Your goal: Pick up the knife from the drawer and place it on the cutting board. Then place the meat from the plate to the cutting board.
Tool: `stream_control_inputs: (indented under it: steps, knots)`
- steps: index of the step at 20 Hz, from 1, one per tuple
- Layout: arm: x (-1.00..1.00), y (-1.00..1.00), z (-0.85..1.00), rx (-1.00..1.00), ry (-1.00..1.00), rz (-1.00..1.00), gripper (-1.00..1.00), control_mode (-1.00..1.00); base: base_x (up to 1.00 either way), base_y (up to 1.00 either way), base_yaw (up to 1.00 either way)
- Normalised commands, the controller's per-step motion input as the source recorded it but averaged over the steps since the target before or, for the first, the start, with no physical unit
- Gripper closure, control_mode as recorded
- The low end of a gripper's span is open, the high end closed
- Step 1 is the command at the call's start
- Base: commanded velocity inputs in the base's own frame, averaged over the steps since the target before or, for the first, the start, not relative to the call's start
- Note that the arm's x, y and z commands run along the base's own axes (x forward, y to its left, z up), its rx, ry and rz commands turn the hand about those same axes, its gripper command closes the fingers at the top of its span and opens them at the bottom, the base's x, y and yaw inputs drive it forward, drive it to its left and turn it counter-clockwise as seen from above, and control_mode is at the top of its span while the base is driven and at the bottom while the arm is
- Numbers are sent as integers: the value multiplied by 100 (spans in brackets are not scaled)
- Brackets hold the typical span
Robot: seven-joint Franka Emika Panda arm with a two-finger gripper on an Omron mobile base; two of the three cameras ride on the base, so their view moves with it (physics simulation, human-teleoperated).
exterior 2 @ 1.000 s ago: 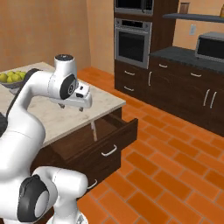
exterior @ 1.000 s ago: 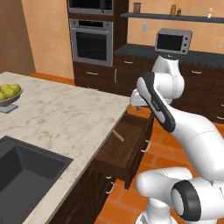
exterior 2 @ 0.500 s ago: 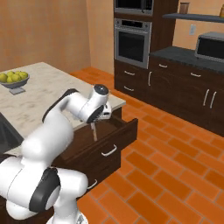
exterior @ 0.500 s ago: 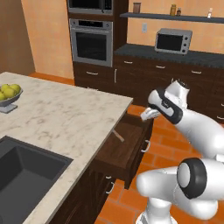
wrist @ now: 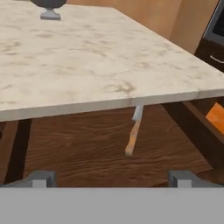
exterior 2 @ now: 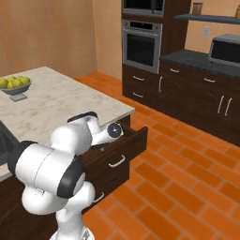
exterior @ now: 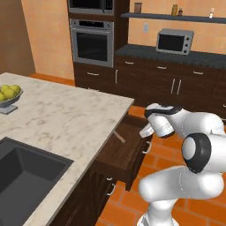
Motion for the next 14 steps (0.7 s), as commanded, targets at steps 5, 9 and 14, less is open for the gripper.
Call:
stream_control_inputs:
  steps: [5,9,14]
  knots:
    - [49,0,-12,0,4,6,-100,-100,0,0,0]
    - [26,0,-4,0,6,0,-100,-100,0,0,0]
    - [3,0,-18,-3,12,0,-100,-100,0,0,0]
